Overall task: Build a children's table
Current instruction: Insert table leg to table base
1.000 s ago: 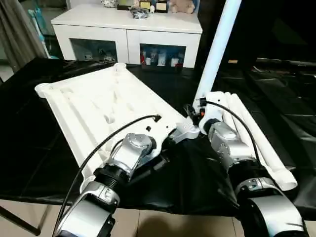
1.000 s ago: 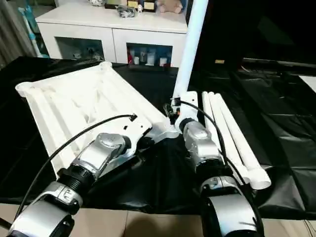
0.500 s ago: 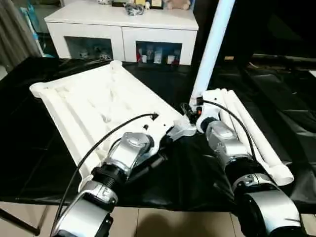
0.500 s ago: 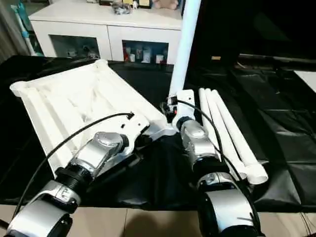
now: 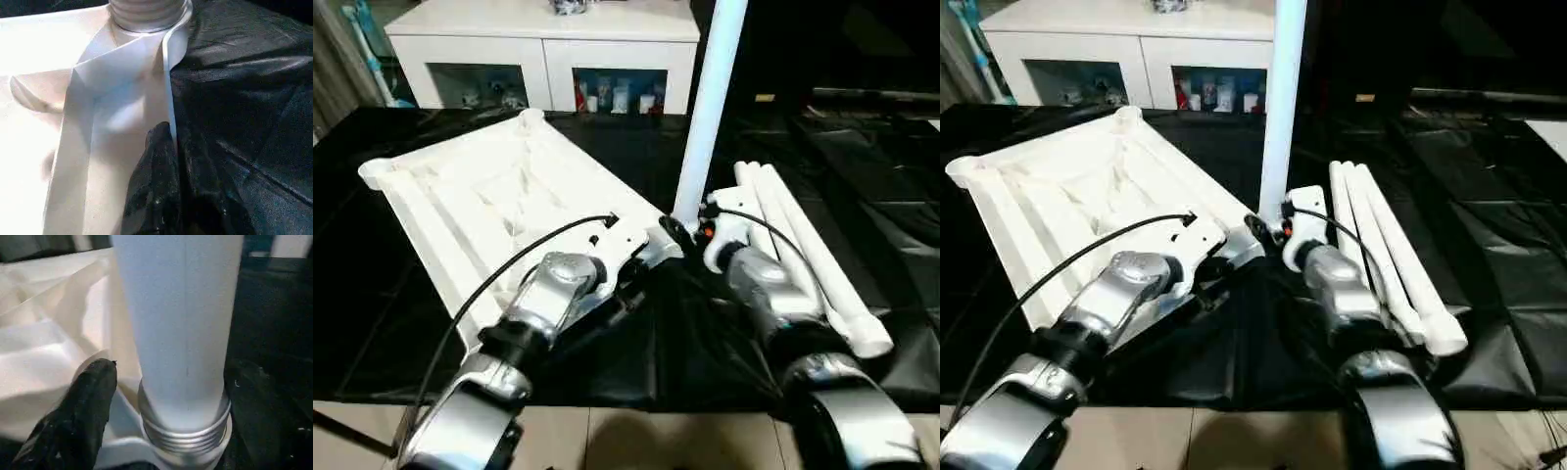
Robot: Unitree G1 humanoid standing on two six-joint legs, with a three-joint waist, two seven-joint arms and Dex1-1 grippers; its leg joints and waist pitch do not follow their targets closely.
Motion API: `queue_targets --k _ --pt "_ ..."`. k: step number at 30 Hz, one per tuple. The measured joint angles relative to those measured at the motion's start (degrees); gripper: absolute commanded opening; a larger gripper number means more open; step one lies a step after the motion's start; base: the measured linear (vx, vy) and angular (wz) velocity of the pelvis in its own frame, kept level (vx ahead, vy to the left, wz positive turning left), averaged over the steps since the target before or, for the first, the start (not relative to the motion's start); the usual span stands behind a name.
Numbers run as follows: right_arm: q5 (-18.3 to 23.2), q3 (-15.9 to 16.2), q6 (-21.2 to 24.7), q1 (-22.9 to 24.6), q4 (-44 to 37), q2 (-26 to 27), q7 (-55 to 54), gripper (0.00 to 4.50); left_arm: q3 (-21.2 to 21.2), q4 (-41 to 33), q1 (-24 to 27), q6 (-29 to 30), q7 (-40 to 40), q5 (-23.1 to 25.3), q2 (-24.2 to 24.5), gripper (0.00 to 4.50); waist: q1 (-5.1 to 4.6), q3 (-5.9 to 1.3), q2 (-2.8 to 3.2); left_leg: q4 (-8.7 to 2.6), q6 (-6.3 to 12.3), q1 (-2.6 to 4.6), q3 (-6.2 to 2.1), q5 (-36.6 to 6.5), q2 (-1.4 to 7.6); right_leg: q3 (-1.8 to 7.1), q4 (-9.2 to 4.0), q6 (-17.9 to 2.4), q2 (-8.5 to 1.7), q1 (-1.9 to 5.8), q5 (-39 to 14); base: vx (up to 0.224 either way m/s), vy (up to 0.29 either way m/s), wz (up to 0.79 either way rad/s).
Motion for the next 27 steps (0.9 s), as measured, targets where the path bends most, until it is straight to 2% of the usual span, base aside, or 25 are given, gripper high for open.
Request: queue_targets --k 3,5,9,12,17,22,23,27 --pt "0.1 1.9 2.5 2.7 -5.0 -2.9 5.7 3.94 -0.1 -2.3 1.3 -1.9 -5.3 -1.0 3.0 0.0 0.39 0.03 -0.05 0.28 -0.4 -0.05 0.09 0.5 0.19 0.06 0.81 0.1 0.0 -0.27 0.8 0.058 -0.034 0.05" --pt "0.1 4.0 3.9 4.6 -8.4 -5.6 11.0 3.94 -0.2 -4.9 3.1 -3.6 -9.8 -2.1 5.0 0.0 0.88 -0.03 0.07 0.18 -0.37 -0.05 0.25 0.5 0.48 0.01 0.96 0.5 0.12 -0.34 0.6 0.086 -0.031 0.04" --pt "0.3 6.6 5.3 7.3 -13.3 -8.8 18.5 3.94 -0.6 -8.1 5.2 -5.6 -17.1 -4.1 8.3 0.0 1.82 -0.04 0.3 0.56 0.06 -0.36 0.68 0.8 0.88 -0.01 2.1 0.3 0.2 -0.82 -0.7 0.09 -0.022 0.03" --pt "1.1 8.6 6.5 9.9 -18.7 -11.6 24.3 3.94 -1.0 -10.9 6.5 -5.8 -21.9 -5.8 10.8 0.0 2.81 -0.08 0.35 1.06 0.52 -1.07 0.73 0.5 0.91 0.07 2.78 -0.1 0.19 -1.63 -1.1 0.022 -0.004 0.0" --pt "1.3 10.1 8.5 11.3 -22.3 -13.8 27.5 3.94 -1.2 -11.3 7.1 -6.3 -24.6 -6.3 12.0 0.0 2.76 -0.07 0.34 1.88 0.64 -1.28 0.72 0.3 0.98 0.17 3.23 -0.1 0.15 -1.76 -1.2 0.0 0.0 0.0" --pt "1.4 10.2 9.4 12.3 -23.0 -13.5 27.8 3.94 -1.2 -11.3 7.9 -6.5 -25.4 -6.3 12.2 0.0 2.41 0.02 0.27 2.14 0.03 -0.77 0.85 0.2 0.99 0.33 3.43 0.0 0.07 -1.24 -1.1 -0.03 0.003 0.0" --pt "1.4 10.1 9.8 12.3 -23.1 -13.4 27.8 3.69 -1.2 -11.3 8.0 -6.5 -25.4 -6.3 12.2 0.0 2.32 0.04 0.25 2.14 -0.17 -0.76 0.84 0.2 1.0 0.34 3.45 0.0 0.06 -1.23 -1.0 0.0 0.0 0.0" --pt "1.5 9.7 10.9 12.5 -24.0 -13.5 27.8 3.45 -1.2 -11.3 8.0 -6.5 -26.1 -6.4 12.3 0.0 2.38 0.04 0.25 2.14 -0.3 -0.82 0.85 0.3 1.0 0.34 3.45 0.0 0.05 -1.24 -0.9 0.0 0.0 0.0"
